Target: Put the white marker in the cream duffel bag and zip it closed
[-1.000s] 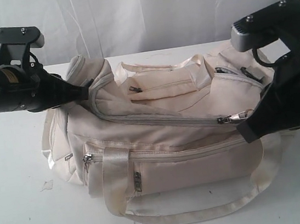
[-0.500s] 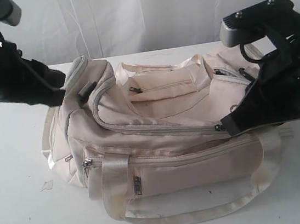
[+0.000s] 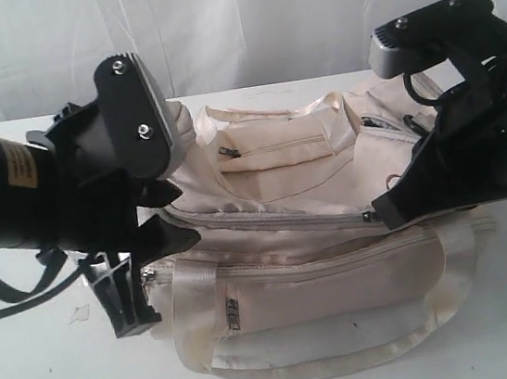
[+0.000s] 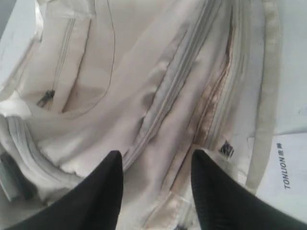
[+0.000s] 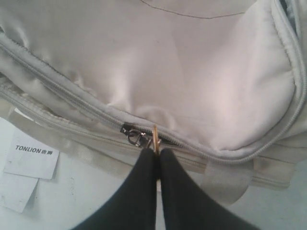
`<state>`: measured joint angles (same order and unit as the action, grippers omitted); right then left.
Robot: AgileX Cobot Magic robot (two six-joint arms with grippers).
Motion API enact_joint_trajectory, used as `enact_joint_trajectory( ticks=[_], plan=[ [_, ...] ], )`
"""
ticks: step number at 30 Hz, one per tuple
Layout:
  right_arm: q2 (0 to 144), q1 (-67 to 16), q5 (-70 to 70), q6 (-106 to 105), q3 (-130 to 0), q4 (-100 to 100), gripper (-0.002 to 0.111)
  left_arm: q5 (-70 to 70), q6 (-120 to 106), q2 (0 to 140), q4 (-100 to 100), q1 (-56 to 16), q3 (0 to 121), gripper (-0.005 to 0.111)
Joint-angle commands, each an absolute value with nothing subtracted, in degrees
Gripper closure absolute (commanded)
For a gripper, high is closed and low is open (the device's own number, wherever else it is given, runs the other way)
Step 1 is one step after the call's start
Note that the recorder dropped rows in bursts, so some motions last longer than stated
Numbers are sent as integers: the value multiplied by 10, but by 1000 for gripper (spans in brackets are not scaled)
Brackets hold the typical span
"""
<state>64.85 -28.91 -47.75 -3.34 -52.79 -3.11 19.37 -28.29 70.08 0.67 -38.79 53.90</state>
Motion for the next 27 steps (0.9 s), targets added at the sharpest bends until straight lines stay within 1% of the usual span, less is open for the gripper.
enact_joint_trajectory(
  ticks=[1, 4, 11, 19, 27],
  plan=[
    [648, -285, -471, -42, -526, -34, 108, 147, -317, 713, 6, -406, 540, 57],
    [648, -285, -471, -43, -526, -34, 108, 142, -349, 723, 6, -407, 540, 57],
    [648, -285, -466, -48, -526, -34, 108, 159, -350, 740, 5, -408, 540, 57],
    [648, -285, -445, -48, -526, -34, 108, 96, -420, 752, 5, -454, 540, 57],
    [648, -285, -447, -52, -526, -34, 108, 84, -403, 782, 0, -469, 540, 57]
  ],
)
